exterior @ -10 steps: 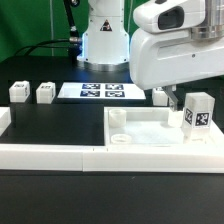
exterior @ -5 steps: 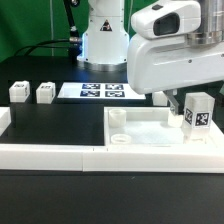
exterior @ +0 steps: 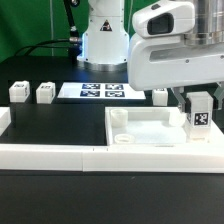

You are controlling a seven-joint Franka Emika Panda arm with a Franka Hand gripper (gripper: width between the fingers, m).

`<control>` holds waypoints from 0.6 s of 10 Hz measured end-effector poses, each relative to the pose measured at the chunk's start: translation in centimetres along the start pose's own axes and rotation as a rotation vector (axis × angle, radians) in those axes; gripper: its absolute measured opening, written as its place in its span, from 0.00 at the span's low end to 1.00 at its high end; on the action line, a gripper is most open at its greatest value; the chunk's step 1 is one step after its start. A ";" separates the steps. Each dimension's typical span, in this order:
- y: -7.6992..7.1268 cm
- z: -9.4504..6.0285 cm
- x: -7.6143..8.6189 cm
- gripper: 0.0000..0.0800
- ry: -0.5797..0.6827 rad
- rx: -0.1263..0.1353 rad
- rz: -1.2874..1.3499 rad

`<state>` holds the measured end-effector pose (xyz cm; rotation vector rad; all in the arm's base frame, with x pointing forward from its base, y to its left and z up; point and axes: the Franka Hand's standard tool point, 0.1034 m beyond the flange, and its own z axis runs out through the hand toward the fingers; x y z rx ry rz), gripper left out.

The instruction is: Assemble square table

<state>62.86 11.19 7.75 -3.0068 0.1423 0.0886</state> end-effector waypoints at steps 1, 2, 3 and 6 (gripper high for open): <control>-0.1 0.1 0.1 0.36 0.010 0.000 0.118; -0.2 0.2 0.1 0.36 0.030 -0.015 0.301; -0.4 0.2 0.1 0.36 0.040 -0.035 0.468; -0.5 0.2 0.4 0.36 0.055 -0.042 0.954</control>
Offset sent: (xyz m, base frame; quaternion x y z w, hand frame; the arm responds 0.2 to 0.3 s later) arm 0.0080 0.0192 -0.0026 -0.0406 0.0308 0.3493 0.9356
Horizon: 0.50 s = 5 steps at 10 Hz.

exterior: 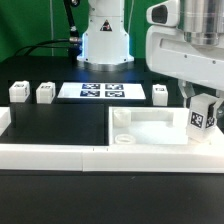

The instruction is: Assemble square table

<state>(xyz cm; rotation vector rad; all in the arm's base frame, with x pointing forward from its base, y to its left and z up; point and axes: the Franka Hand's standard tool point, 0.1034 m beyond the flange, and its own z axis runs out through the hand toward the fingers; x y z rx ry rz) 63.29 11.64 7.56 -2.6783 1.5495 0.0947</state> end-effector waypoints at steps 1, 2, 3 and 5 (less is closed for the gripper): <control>0.0 0.0 0.1 0.36 -0.010 0.002 0.121; 0.0 0.0 0.1 0.36 -0.011 0.004 0.263; 0.0 0.0 0.0 0.36 -0.008 0.002 0.281; 0.0 0.1 -0.1 0.45 -0.008 0.001 0.259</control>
Offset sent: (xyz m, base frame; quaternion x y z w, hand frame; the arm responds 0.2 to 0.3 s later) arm 0.0000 0.0000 0.0000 0.0000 0.0000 0.0650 0.9979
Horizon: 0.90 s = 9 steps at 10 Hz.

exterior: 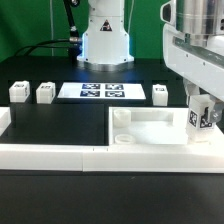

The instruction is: Assemble square table

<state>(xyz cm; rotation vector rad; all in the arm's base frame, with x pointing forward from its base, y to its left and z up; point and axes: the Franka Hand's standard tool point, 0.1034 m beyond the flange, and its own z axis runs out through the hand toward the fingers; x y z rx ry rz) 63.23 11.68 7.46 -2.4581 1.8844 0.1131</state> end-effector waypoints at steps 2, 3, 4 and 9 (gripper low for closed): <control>0.0 0.1 -0.5 0.67 0.009 0.025 -0.189; 0.3 0.2 -1.0 0.79 0.014 0.030 -0.378; 0.6 0.3 -1.3 0.80 0.017 0.030 -0.568; 0.5 0.2 -1.0 0.81 0.037 0.018 -1.010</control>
Offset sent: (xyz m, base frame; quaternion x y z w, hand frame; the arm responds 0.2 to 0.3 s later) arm -0.0213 0.0088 0.0039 0.0088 0.0263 -0.4509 0.8921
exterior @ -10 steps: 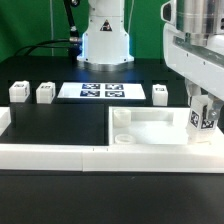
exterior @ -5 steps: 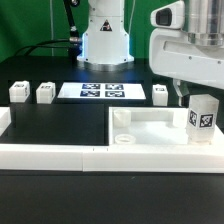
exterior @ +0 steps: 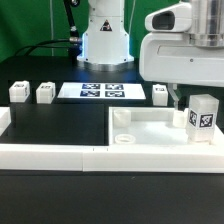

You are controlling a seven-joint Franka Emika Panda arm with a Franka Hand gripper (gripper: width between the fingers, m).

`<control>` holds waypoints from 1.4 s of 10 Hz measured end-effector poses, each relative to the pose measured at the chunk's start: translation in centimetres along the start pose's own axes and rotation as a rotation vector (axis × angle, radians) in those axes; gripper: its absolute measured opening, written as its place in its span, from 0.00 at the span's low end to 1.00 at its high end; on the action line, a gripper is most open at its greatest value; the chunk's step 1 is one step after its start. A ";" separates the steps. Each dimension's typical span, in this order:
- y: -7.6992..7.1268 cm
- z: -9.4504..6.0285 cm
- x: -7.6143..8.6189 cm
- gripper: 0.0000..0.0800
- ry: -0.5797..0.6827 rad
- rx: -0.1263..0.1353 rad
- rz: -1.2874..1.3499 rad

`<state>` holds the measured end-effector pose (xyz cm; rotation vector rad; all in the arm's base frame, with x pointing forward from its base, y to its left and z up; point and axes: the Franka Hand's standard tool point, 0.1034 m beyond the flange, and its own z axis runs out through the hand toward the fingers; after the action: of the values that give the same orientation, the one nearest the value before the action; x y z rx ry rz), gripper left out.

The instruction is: Assemble square table

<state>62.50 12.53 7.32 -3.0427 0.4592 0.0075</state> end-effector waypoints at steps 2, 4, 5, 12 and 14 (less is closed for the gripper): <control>0.3 -0.3 0.5 0.81 0.010 -0.006 -0.347; 0.7 -0.2 0.8 0.81 0.023 0.000 -0.443; 0.7 -0.1 0.8 0.66 0.023 -0.001 -0.404; 0.1 0.0 0.5 0.36 0.024 -0.061 0.333; 0.6 0.1 0.9 0.36 0.003 -0.025 0.747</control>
Offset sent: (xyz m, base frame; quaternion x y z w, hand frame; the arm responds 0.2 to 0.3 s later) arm -0.0038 -0.0016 -0.0023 0.0559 0.0215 -0.1402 0.9883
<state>63.23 11.70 7.22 -2.6921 1.5528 0.0444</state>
